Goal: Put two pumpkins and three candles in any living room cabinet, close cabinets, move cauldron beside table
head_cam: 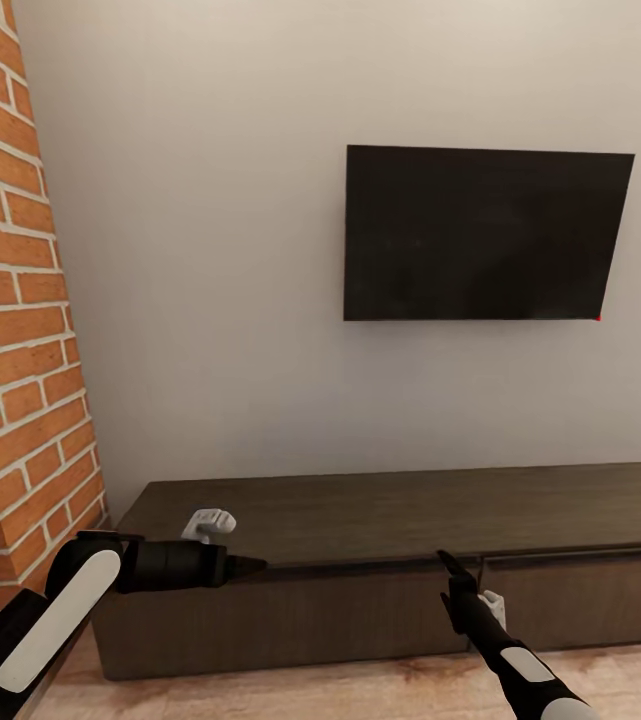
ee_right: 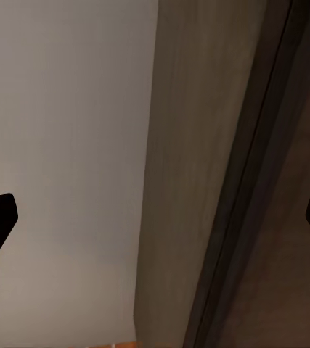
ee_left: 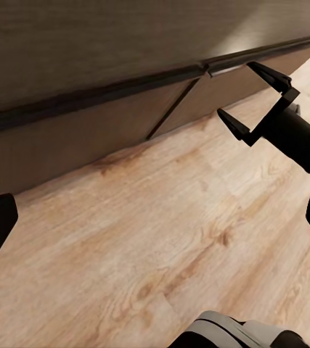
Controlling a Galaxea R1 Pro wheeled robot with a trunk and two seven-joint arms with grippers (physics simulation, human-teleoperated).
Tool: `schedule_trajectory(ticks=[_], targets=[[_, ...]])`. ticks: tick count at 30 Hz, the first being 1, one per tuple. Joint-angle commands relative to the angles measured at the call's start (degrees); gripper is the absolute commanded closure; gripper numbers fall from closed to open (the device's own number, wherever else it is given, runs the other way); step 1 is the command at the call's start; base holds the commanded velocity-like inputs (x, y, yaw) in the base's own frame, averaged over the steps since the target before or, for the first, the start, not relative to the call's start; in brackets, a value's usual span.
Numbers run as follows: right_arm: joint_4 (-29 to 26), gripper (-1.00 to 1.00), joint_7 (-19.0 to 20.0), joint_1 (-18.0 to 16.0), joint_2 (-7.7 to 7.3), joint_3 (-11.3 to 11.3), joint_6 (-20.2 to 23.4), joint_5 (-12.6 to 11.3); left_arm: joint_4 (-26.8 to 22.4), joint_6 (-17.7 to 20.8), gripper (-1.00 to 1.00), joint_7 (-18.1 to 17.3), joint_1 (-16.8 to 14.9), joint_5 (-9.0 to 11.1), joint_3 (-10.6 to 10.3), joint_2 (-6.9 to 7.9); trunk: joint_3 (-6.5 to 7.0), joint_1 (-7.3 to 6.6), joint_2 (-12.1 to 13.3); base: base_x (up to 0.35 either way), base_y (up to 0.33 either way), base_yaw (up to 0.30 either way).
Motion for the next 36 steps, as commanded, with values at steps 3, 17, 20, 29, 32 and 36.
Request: schedule_trajectory(ticks=[3, 17, 20, 29, 32, 36], targets=[[-0.01, -1.00, 0.09, -0.03, -0.01, -0.18, 0.52, -0.45, -0.01, 0.09, -1.00, -0.55, -0.04, -0.59, -0.04, 0.03, -0.07, -0.01, -0.03, 0.009, -0.028, 0.000], [-0.08, -1.00, 0.15, -0.03, -0.01, -0.18, 0.51, -0.46, -0.01, 0.09, -1.00, -0.61, 0.03, -2.96, 0.01, 0.03, -2.40, 2.84, -5.24, 0.001, -0.003, 0.000], [-0.08, -1.00, 0.17, -0.01, -0.06, -0.18, 0.51, -0.45, -0.01, 0.09, -1.00, -0.71, 0.03, -3.97, 0.04, 0.03, -2.94, 3.50, -6.45, 0.000, 0.000, 0.000], [-0.08, -1.00, 0.18, 0.05, -0.14, -0.18, 0.51, -0.45, -0.01, 0.09, -1.00, -0.80, 0.03, -4.46, 0.05, 0.03, -4.80, 4.34, -7.79, 0.000, 0.000, 0.000], [-0.08, -1.00, 0.18, 0.05, -0.27, -0.18, 0.51, -0.45, -0.01, 0.09, -1.00, -0.83, 0.03, -4.49, 0.03, 0.03, -5.47, 4.42, -7.83, 0.000, 0.000, 0.000], [-0.08, -1.00, 0.18, 0.04, -0.34, -0.18, 0.51, -0.45, -0.01, 0.09, -1.00, -0.85, 0.03, -4.52, -0.02, 0.03, -6.35, 4.52, -7.88, 0.000, 0.000, 0.000]])
